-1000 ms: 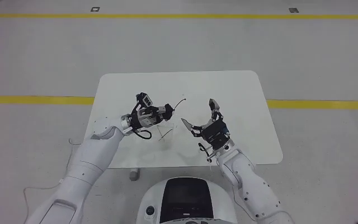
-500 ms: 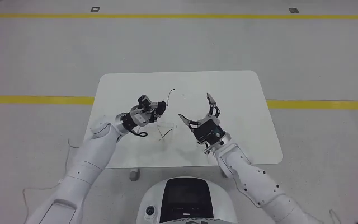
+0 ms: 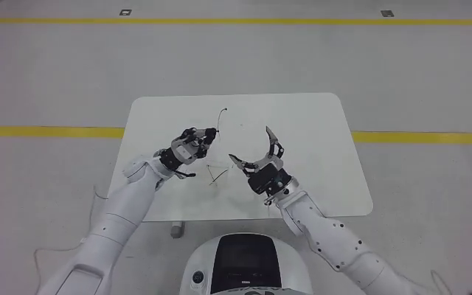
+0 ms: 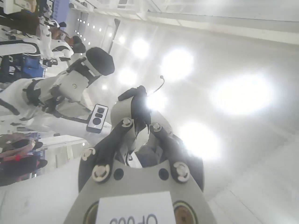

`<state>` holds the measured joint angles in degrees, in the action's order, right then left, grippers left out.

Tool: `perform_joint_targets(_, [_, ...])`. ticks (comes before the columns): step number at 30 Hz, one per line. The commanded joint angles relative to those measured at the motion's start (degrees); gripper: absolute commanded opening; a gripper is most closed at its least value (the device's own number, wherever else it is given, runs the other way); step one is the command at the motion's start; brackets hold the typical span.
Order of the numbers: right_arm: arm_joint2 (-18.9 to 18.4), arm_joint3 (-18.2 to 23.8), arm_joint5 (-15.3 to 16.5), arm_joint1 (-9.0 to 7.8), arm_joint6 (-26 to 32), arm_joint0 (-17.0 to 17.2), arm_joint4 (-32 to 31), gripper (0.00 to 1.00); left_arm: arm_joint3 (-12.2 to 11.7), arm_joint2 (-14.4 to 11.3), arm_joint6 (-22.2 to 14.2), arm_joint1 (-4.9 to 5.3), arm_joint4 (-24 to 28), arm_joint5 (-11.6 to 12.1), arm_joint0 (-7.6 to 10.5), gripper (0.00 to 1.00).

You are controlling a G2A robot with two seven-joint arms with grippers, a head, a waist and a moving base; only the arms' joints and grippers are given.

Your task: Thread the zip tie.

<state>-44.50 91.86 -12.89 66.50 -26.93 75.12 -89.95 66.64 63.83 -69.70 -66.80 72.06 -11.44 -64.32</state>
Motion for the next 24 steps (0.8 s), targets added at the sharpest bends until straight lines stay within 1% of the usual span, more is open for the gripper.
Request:
perform_joint_targets(1, [1.2,-0.3,-0.6,-0.04,0.0,-0.7,0.0,1.00,-0.1,-0.2,-0.1,-0.05,0.1,-0.1,0.12,0.00])
perform_joint_targets(2, [1.6,-0.3,-0.9,-0.03,0.0,-0.9,0.0,1.00,-0.1,-0.2,-0.1,-0.05,0.1,-0.1,0.12,0.00])
perform_joint_targets(3, [1.9,-0.4,-1.2,0.00,0.0,-1.1,0.0,0.85,-0.1,-0.2,-0.1,-0.05,0.1,-0.1,0.12,0.00])
perform_joint_targets(4, [2.3,-0.4,-1.3,0.05,-0.1,-1.3,0.0,0.72,-0.1,-0.2,-0.1,-0.05,0.1,-0.1,0.12,0.00])
perform_joint_targets(5, [2.6,-0.4,-1.4,0.11,-0.2,-1.5,0.0,0.65,-0.1,-0.2,-0.1,-0.05,0.1,-0.1,0.12,0.00])
perform_joint_targets(6, [2.9,-0.4,-1.4,0.19,-0.2,-1.6,0.0,0.50,-0.1,-0.2,-0.1,-0.05,0.1,-0.1,0.12,0.00])
perform_joint_targets(7, [3.2,-0.6,-1.4,0.28,-0.1,-1.8,0.0,0.49,-0.1,-0.2,-0.1,-0.05,0.1,-0.1,0.12,0.00])
perform_joint_targets(13, [4.6,-1.4,-1.8,1.16,0.5,-3.1,0.0,0.30,-0.1,-0.2,-0.1,-0.05,0.1,-0.1,0.12,0.00])
perform_joint_targets(24, [5.6,-2.9,-0.6,3.01,1.4,-4.4,0.0,0.26,-0.1,-0.2,-0.1,-0.05,0.1,-0.1,0.12,0.00])
